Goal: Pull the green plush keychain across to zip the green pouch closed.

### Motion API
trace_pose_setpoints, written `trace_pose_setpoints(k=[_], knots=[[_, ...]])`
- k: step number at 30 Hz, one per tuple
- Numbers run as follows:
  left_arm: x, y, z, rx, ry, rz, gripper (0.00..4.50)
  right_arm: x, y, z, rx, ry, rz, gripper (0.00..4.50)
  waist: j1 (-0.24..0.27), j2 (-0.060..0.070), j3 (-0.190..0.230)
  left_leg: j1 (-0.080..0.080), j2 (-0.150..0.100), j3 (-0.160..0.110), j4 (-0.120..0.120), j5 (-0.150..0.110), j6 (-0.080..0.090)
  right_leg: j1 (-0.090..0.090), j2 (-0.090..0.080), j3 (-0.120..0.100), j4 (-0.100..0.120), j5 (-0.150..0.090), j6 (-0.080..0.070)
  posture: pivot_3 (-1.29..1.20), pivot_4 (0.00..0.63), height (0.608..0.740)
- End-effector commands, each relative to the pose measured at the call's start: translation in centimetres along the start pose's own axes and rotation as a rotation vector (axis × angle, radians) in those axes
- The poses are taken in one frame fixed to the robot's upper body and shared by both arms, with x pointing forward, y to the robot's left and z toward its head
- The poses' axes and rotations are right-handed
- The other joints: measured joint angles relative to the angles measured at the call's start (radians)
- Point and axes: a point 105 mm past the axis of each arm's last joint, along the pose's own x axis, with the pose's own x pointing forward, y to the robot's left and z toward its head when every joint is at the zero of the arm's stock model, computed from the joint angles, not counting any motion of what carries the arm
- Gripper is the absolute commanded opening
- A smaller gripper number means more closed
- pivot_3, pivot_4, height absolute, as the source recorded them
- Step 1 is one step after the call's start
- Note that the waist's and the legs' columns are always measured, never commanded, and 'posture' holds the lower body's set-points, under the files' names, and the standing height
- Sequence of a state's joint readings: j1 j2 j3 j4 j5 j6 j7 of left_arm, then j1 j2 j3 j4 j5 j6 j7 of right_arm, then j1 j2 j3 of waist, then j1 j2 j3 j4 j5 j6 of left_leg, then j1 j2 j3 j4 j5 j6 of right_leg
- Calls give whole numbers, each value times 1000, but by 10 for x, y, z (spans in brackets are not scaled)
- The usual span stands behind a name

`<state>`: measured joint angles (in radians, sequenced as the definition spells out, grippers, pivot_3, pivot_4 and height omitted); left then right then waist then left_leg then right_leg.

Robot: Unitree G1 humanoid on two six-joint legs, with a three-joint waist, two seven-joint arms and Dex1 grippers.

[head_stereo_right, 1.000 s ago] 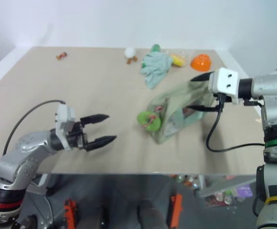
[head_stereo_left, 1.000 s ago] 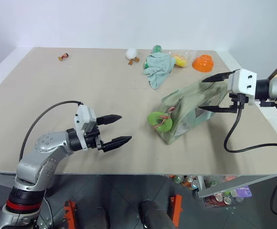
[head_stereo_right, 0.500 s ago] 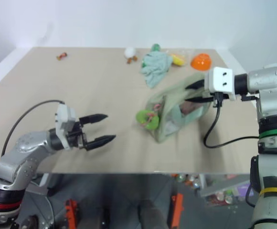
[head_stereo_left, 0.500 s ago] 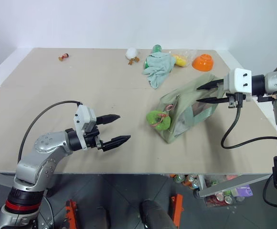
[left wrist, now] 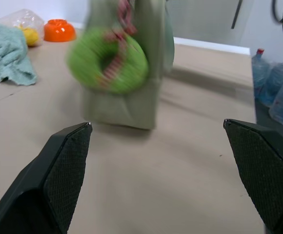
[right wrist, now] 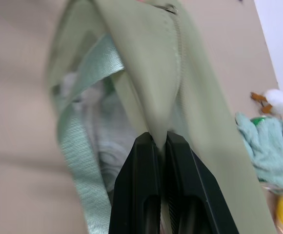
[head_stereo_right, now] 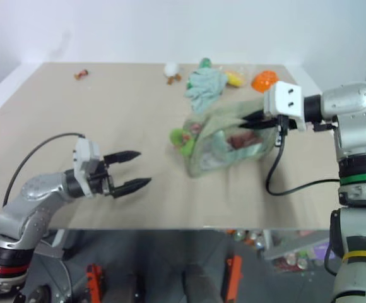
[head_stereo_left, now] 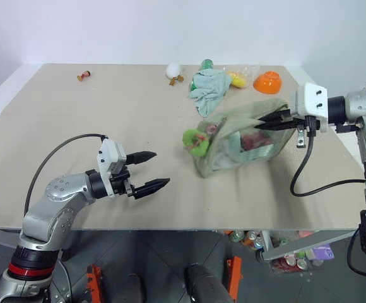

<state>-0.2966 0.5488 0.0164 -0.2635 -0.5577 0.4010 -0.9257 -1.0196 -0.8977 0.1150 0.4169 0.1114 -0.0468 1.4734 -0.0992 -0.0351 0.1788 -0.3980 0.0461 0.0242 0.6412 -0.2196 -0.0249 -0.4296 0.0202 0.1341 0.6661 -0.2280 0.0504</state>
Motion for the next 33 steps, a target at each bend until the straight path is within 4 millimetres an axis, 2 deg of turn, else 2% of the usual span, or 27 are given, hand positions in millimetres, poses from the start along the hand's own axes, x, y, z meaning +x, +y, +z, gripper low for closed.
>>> trace_pose_setpoints(k=[1,4,8,11,14,18,22,23,25,33], knots=[[-8,13,12,77,-16,39,4500,2,-7,42,-3,-61,-27,30,0,0,0,0,0,-1,0,0,0,0,0,0,0,0,0,0,150,740],[-13,21,10,85,-11,61,4500,12,-2,59,1,-56,-28,30,1,0,0,-4,0,-2,0,0,0,-5,0,-2,1,0,0,0,150,740],[-19,29,7,96,-5,89,4500,42,13,75,34,-23,-3,30,1,0,0,-8,0,-3,0,0,0,-8,0,-3,2,0,-1,0,150,740],[-20,29,7,93,-8,75,4500,64,7,81,58,-10,-44,30,1,0,0,-9,0,-3,0,0,0,-9,0,-4,2,0,-1,0,150,740],[-21,28,7,94,-5,75,4500,77,-2,80,51,21,-98,30,1,0,0,-10,0,-3,1,1,-2,-9,0,-4,2,0,-1,0,150,740],[-26,29,3,96,15,86,4500,89,-10,82,55,34,-147,30,0,0,0,-10,0,-3,1,1,-2,-9,0,-4,2,0,-1,0,150,740],[-26,26,3,99,16,89,4500,90,-13,83,125,27,-173,30,0,0,0,-10,1,-5,1,1,-2,-10,0,-6,3,0,-2,0,150,740],[-26,26,3,101,18,88,4500,88,-14,83,134,25,-184,709,0,0,0,-10,1,-5,1,1,-2,-9,0,-6,3,0,-2,0,150,740],[-26,25,2,104,23,88,4500,86,-13,82,147,24,-189,1507,0,0,0,-10,1,-5,1,1,-2,-9,0,-6,3,0,-2,0,150,740],[-24,22,2,106,25,74,4500,49,0,97,250,-103,-168,4266,2,0,0,-13,0,-9,1,1,-2,-10,0,-7,3,0,-2,0,150,740]])
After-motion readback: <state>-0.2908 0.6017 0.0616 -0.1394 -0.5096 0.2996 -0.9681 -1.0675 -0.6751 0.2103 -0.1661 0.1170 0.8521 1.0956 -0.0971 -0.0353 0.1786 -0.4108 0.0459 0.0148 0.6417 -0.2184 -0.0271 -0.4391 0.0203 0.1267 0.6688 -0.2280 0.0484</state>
